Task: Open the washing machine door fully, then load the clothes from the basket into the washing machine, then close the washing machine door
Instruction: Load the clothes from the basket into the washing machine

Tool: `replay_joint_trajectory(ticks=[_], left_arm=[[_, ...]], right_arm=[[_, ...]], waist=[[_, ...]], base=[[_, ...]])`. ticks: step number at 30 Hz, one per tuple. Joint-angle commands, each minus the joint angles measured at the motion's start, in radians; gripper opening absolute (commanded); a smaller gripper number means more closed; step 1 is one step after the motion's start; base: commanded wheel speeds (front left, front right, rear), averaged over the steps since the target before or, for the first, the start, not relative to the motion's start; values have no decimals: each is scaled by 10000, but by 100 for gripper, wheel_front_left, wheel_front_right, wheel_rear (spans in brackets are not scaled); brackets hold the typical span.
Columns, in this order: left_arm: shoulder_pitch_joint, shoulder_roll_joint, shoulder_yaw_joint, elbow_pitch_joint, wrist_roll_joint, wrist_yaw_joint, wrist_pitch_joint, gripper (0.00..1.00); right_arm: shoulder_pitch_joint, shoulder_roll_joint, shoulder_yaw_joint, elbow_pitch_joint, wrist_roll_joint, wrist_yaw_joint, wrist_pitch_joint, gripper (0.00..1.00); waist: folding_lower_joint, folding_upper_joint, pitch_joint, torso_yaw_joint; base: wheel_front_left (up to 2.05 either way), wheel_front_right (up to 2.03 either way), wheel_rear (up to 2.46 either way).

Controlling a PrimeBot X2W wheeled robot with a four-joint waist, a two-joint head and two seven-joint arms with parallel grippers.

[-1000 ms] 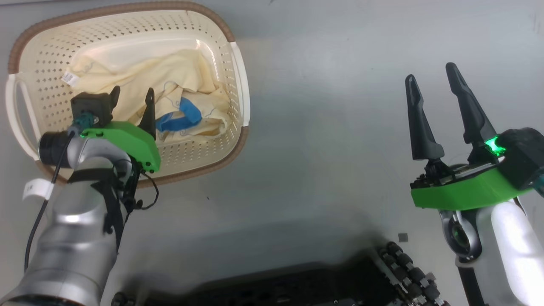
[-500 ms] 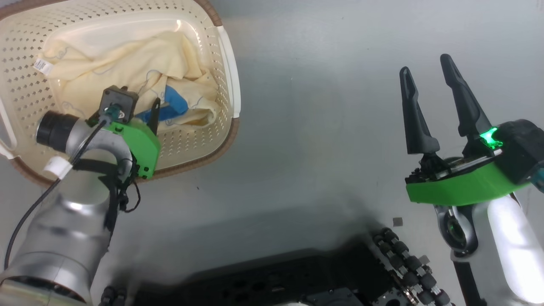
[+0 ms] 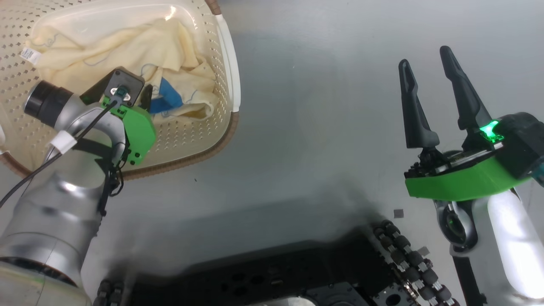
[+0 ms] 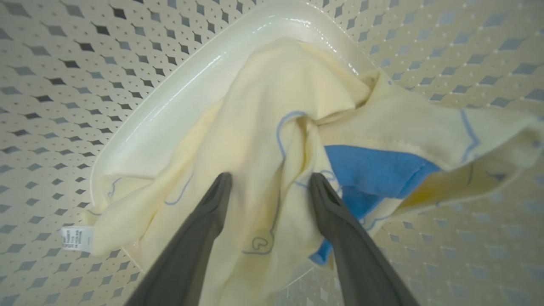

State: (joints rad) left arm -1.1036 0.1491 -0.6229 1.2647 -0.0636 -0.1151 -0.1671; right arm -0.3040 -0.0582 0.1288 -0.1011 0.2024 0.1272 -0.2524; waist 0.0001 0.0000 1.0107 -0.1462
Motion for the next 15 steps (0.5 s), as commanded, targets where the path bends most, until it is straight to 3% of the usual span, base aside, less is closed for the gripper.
replay_joint_trajectory(ticks=[1, 8, 10, 11, 12, 15], left_arm=[[109, 298, 40, 2, -39, -19, 14, 100], [-101, 367, 139, 110, -402, -77, 376, 100], [-163, 394, 99, 139, -402, -22, 606, 40], [-203, 423, 21, 149, -338, 19, 689, 15], [-236, 442, -30, 156, -302, 63, 716, 0], [-284, 428, -48, 172, -359, 87, 764, 0]], right_arm=[[279, 58, 165, -246, 68, 35, -94, 100], [271, 66, 239, -337, 41, 35, -94, 100], [289, 67, 245, -380, 34, 35, -94, 100], [299, 68, 241, -399, 33, 35, -94, 100], [309, 69, 214, -421, 30, 35, -94, 100], [338, 71, 143, -475, 17, 35, -94, 100]], waist=[[-1, 0, 52, 20], [-1, 0, 251, 20], [-1, 0, 295, 2], [-1, 0, 314, -13], [-1, 0, 325, -23], [-1, 0, 312, -19]], base=[[0, 0, 0], [0, 0, 0], [0, 0, 0], [0, 0, 0], [0, 0, 0], [0, 0, 0]])
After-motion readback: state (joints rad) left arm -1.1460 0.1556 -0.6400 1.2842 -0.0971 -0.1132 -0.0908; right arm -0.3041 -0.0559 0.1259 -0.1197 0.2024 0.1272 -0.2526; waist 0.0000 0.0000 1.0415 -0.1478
